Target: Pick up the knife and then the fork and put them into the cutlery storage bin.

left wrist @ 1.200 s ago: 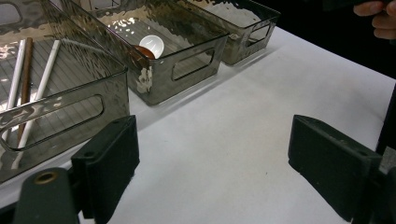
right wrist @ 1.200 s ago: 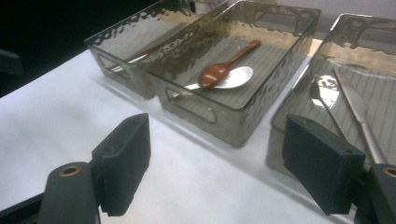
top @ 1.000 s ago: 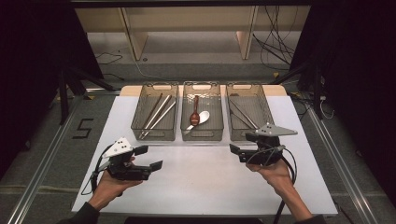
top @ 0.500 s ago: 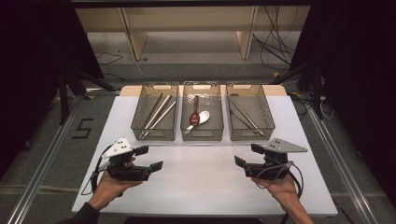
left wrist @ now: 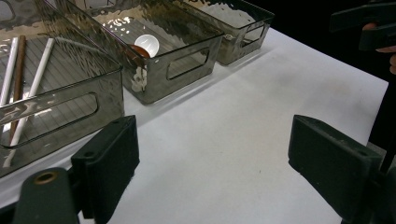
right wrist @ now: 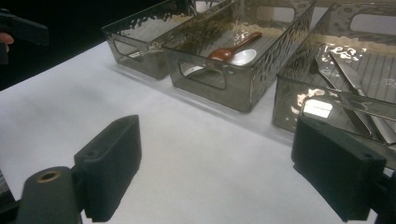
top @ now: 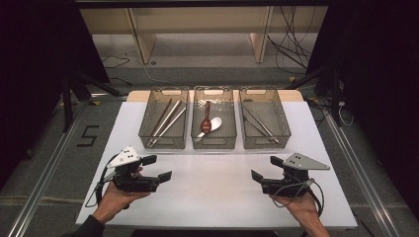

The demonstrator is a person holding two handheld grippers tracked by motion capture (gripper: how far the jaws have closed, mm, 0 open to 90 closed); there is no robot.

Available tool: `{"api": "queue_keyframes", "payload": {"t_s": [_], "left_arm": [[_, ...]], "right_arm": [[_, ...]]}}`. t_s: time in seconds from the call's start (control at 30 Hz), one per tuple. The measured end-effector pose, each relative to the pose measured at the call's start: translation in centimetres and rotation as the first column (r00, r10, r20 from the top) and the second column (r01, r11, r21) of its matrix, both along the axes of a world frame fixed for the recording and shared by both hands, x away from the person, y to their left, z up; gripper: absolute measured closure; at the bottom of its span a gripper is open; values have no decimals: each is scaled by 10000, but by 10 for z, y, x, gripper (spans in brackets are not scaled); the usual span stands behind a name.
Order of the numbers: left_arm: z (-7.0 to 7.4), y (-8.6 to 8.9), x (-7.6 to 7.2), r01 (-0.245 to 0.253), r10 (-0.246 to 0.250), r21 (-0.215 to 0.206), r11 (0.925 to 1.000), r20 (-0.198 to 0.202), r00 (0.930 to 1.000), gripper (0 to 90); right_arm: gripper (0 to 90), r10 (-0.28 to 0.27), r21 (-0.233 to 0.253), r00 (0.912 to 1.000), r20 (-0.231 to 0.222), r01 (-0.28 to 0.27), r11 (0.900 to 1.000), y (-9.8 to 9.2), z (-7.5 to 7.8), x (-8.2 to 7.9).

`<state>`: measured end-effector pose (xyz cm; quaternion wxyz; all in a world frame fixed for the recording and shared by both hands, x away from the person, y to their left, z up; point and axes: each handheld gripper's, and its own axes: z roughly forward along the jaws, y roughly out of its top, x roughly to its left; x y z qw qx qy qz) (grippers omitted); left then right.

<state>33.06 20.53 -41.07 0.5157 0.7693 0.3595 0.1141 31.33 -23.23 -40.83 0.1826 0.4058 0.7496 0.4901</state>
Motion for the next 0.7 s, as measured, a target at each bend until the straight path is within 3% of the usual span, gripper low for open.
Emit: {"api": "queue_keyframes", "payload": {"t_s": [0.7], "left_arm": [[0,-1,1,8,-8,-29,10000,-33,10000,156]], "right_arm": [[173,-126,-18,9999,42,126,9999,-2,0,-1]]}}
